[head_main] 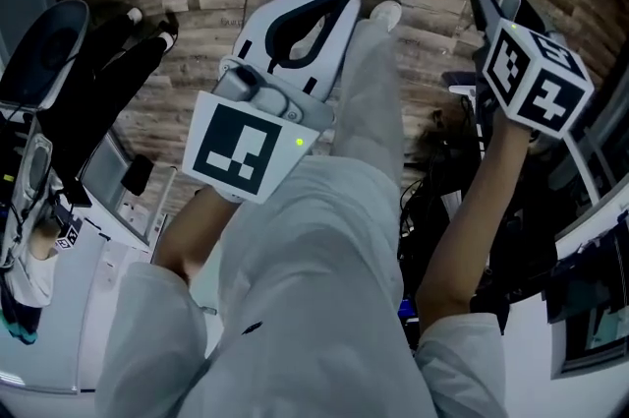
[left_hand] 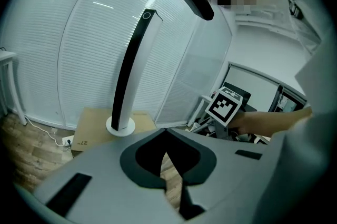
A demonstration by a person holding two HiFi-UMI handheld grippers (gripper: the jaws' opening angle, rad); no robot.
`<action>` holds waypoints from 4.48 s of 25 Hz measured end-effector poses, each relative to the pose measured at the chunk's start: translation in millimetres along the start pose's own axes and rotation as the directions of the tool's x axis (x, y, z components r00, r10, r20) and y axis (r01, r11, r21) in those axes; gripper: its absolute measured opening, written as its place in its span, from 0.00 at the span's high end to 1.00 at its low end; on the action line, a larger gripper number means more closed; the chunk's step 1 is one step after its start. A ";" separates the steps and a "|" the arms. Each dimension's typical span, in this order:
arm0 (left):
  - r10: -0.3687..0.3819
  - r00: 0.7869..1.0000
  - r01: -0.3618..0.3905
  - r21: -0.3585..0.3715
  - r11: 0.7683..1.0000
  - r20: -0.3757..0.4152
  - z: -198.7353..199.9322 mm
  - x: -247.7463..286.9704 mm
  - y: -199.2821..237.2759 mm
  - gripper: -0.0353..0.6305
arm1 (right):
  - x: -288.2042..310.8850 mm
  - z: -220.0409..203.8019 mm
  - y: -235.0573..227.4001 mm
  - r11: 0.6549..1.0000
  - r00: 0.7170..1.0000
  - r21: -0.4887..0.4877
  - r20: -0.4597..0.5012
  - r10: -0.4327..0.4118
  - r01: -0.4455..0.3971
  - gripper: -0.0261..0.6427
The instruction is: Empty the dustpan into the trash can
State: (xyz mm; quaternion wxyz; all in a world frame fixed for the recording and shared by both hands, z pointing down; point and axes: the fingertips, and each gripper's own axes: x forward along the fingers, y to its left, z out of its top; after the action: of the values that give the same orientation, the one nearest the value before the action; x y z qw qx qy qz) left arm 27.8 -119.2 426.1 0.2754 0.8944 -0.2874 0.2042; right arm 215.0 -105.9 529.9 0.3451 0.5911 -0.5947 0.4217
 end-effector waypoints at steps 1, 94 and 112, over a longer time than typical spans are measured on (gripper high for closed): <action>0.000 1.000 0.000 -0.001 1.000 -0.004 -1.1 2.6 0.4 0.94 | 2.4 -3.9 -3.6 1.000 1.000 0.003 -0.013 -0.009 0.009 0.66; -0.069 0.990 0.045 0.181 0.982 0.126 78.4 -179.7 -63.9 0.94 | -346.1 31.1 157.9 0.976 0.833 -0.141 0.550 -0.063 0.167 0.79; -0.073 0.992 0.058 0.141 0.988 0.105 52.1 -187.2 -72.4 0.94 | -346.4 43.8 201.1 0.893 0.799 -0.333 0.599 -0.046 0.302 0.79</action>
State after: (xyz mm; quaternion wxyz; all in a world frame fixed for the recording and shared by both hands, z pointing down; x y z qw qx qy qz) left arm -56.7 -26.4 261.1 0.2031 0.9301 -0.2577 0.1649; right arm 40.8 -14.0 178.4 0.3036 0.6574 -0.6877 0.0531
